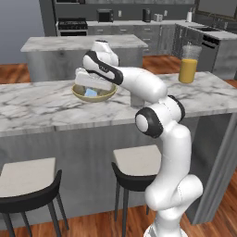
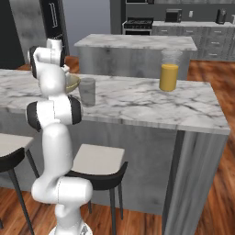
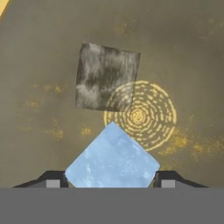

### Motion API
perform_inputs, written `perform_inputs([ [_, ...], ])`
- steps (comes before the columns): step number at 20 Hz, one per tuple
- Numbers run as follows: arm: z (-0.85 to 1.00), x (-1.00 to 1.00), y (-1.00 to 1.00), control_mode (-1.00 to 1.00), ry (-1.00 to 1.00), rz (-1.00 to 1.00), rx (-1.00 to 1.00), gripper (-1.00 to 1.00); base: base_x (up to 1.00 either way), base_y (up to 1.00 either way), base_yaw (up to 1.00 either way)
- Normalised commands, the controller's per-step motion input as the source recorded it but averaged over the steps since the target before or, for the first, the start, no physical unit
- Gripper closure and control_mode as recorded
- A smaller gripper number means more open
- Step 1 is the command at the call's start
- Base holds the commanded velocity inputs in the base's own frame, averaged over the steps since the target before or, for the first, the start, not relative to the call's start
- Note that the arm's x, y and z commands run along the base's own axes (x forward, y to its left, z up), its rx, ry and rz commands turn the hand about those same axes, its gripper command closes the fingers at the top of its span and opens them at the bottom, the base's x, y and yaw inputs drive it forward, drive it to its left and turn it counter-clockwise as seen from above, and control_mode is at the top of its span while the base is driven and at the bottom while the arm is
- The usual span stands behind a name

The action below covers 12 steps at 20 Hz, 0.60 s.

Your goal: There are two ice cubes in the ice bowl. Place both ice cubes in the glass cup.

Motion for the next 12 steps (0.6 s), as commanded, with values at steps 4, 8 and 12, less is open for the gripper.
perform_inputs([
  [4,0.38,-0.23,-0.13,-1.00,-0.09,0.00,0.00,1.00,0.00,0.00,0.00],
  [8,0.71,-0.45,-0.60,-1.00,-0.12,0.00,0.00,1.00,0.00,0.00,0.00],
  [12,0.64,-0.64,-0.84,-1.00,-0.12,0.00,-0.01,1.00,0.00,0.00,0.00],
])
